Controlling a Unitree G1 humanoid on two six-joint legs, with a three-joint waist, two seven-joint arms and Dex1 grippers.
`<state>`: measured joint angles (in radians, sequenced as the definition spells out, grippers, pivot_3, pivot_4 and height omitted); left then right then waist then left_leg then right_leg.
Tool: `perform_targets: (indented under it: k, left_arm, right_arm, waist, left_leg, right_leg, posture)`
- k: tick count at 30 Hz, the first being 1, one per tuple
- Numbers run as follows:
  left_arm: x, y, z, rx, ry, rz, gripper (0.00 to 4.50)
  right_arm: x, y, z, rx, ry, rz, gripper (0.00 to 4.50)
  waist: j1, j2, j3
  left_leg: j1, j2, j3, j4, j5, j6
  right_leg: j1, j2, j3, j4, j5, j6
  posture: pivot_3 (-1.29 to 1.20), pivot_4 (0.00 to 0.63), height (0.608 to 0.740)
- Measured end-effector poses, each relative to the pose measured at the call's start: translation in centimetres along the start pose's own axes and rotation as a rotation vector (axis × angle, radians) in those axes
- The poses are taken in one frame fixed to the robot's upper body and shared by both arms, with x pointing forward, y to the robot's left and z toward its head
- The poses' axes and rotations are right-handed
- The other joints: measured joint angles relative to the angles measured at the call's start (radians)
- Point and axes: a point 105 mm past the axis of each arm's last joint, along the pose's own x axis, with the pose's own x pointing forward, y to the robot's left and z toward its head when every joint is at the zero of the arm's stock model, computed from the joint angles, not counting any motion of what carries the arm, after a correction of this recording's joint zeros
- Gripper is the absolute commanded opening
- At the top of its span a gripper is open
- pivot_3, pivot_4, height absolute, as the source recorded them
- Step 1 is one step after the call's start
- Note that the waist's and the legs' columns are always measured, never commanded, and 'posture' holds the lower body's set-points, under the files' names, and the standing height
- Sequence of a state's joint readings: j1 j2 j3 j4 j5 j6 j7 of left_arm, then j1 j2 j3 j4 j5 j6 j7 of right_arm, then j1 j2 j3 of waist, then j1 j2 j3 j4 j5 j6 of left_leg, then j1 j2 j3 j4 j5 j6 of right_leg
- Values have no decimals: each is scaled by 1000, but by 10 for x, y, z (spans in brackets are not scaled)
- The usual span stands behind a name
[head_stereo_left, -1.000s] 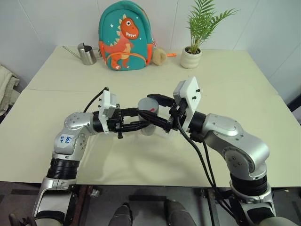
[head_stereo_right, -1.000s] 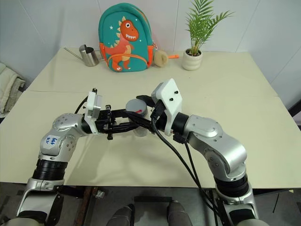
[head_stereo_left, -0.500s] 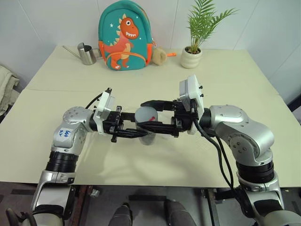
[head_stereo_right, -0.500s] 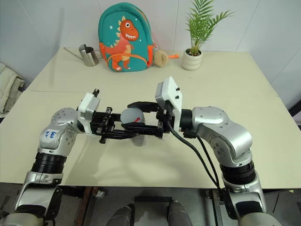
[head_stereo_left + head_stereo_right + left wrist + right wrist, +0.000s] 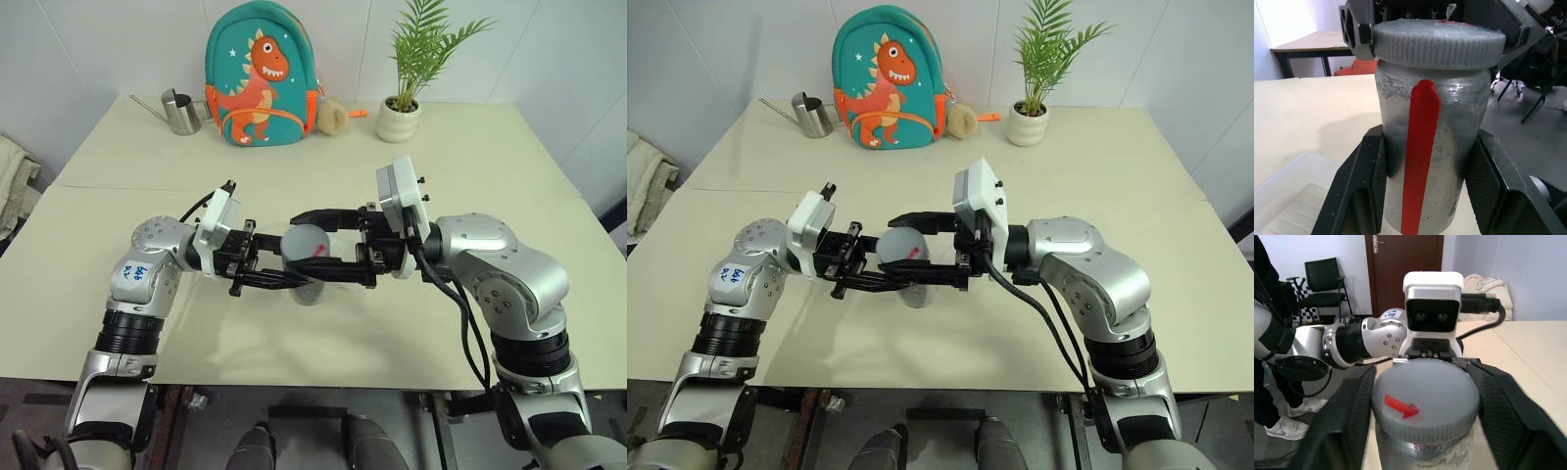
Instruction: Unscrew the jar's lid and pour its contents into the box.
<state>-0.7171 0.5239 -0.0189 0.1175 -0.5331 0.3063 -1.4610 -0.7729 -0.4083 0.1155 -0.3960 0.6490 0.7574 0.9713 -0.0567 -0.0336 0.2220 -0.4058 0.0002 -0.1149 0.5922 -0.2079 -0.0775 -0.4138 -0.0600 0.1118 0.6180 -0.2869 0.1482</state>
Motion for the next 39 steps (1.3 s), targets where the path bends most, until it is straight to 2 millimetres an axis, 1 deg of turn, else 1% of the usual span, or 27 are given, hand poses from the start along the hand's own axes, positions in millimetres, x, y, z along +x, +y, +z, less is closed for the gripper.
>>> perform_targets:
  k: [1, 2, 11, 19, 29, 39]
  left_arm:
    - [1, 0, 0, 1, 1, 2, 1845]
    - [1, 0, 1, 4, 3, 5, 1845]
    - [-2, -2, 4, 6, 30, 3, 1845]
    - [-2, -1, 3, 3, 31, 6, 1845]
    - [1, 3, 0, -23, 37, 41, 1845]
    - [1, 5, -1, -40, 41, 59, 1845]
  right_arm:
    - [2, 2, -1, 3, 0, 12, 4451]
    - [3, 3, -2, 5, 3, 21, 4483]
    - [5, -5, 6, -49, -13, -3, 4483]
    - [3, -14, 3, -49, 2, -52, 4483]
    - [10, -20, 3, -51, -2, -111, 4483]
    - [7, -26, 1, -52, 15, -145, 4483]
  waist:
    - [0, 0, 0]
    - [1, 0, 0]
    - [1, 0, 0]
    - [1, 0, 0]
    - [1, 0, 0]
    - [1, 0, 0]
  left_leg:
    - [0, 0, 0, 0, 0, 0]
    - [0, 0, 0, 0, 0, 0]
    - [0, 0, 0, 0, 0, 0]
    - [0, 0, 0, 0, 0, 0]
    - [0, 0, -1, 0, 0, 0]
    - [0, 0, -1, 0, 0, 0]
  right_leg:
    - [0, 0, 0, 0, 0, 0]
    - [0, 0, 0, 0, 0, 0]
    - [0, 0, 0, 0, 0, 0]
    - [0, 0, 0, 0, 0, 0]
    - [0, 0, 0, 0, 0, 0]
    - [0, 0, 0, 0, 0, 0]
  posture:
    - [0, 150, 740]
    - [0, 150, 740]
    - [0, 150, 740]
    - [0, 150, 740]
    - [0, 150, 740]
    - [0, 150, 740]
